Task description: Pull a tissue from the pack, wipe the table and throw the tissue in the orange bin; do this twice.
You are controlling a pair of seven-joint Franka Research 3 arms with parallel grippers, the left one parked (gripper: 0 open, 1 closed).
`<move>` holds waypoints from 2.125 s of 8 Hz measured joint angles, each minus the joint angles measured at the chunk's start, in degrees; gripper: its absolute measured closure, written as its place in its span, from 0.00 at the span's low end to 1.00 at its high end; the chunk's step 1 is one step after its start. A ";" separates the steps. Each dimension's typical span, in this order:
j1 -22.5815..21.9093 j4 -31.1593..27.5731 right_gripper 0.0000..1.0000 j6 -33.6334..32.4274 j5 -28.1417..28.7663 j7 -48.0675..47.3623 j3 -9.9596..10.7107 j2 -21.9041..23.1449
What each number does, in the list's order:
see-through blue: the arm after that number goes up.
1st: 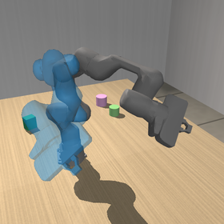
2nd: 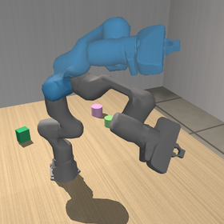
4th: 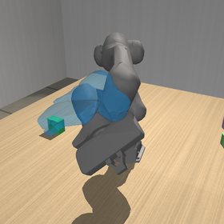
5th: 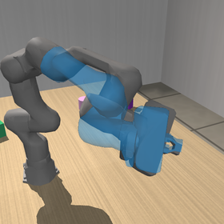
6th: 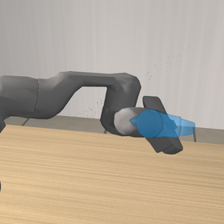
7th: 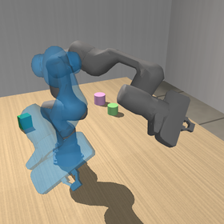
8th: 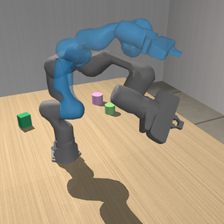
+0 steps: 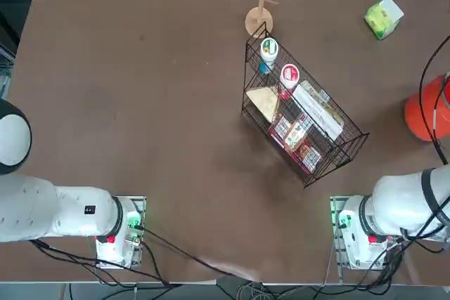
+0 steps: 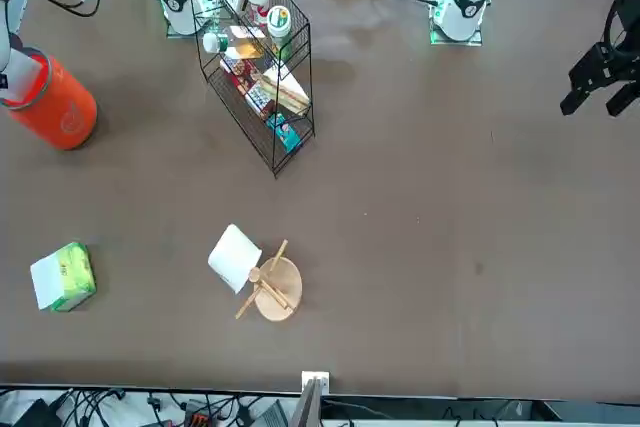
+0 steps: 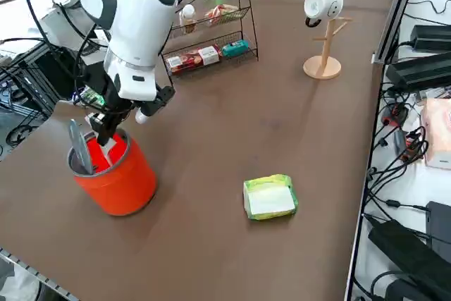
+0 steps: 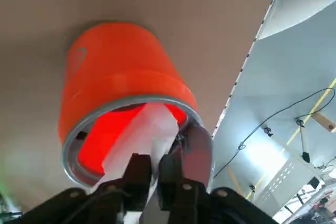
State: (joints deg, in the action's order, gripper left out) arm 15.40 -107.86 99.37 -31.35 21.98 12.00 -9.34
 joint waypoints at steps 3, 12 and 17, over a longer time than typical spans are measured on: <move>0.11 0.10 0.25 0.60 0.00 0.58 -0.11 -0.37; -8.32 17.45 0.00 -3.30 28.04 0.16 -2.78 0.42; -16.58 23.98 0.00 -9.48 33.54 -10.67 -4.51 4.00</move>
State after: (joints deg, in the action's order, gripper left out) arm -1.19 -83.87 89.90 2.19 11.32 7.49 -5.34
